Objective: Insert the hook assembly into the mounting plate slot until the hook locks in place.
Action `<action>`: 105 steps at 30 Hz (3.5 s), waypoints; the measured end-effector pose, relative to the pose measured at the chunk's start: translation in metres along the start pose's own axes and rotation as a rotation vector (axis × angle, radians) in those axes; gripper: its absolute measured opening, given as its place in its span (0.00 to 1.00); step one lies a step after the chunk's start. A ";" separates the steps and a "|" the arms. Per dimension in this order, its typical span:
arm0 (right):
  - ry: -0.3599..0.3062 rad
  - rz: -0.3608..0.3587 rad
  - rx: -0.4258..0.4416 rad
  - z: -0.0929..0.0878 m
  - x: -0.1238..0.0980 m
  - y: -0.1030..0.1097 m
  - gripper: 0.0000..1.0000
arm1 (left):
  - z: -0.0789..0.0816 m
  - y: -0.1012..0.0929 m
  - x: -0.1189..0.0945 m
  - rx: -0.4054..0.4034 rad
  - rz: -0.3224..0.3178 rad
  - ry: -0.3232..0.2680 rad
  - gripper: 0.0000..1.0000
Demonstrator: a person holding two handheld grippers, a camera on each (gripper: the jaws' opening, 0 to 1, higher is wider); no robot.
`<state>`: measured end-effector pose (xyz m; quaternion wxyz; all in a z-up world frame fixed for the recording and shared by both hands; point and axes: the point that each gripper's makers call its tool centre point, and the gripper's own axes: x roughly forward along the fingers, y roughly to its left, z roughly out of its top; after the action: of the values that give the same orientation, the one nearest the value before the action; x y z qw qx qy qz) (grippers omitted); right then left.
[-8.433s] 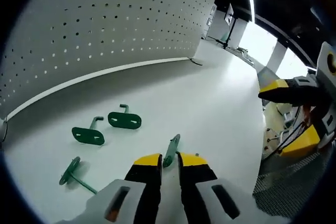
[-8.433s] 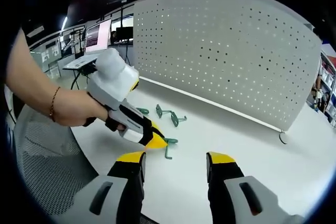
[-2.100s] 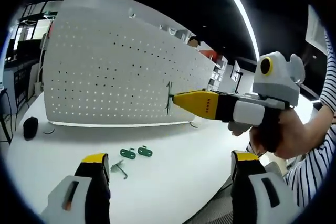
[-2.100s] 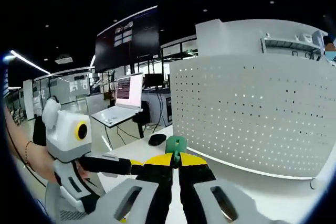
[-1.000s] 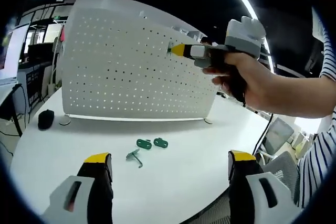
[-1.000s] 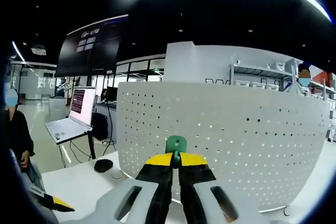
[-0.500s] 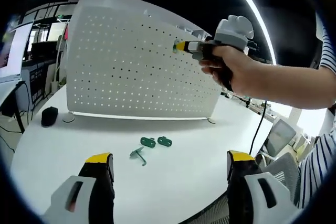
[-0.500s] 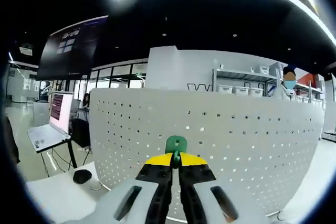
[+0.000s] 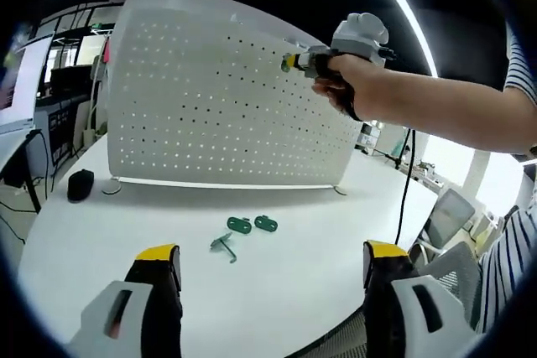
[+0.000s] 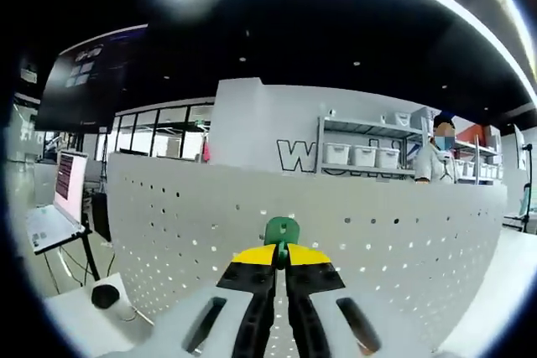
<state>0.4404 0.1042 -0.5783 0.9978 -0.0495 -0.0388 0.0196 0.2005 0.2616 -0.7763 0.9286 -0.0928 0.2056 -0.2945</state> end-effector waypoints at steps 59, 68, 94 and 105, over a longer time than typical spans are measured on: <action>-0.065 0.077 -0.138 0.022 -0.005 0.001 0.19 | -0.002 0.014 -0.004 -0.027 0.055 0.010 0.93; -0.022 0.190 -0.215 0.006 -0.050 -0.002 0.20 | -0.006 0.010 -0.002 -0.008 0.040 0.034 0.93; 0.287 0.268 -0.154 -0.108 -0.148 -0.022 0.23 | -0.015 0.005 0.000 0.008 0.026 0.077 0.94; 0.371 0.312 -0.132 -0.143 -0.186 -0.005 0.23 | -0.021 0.003 0.001 0.017 0.019 0.101 0.95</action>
<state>0.2666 0.0776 -0.7336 0.9674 -0.1226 0.1521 0.1614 0.1943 0.2623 -0.7962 0.9205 -0.0678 0.2507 -0.2919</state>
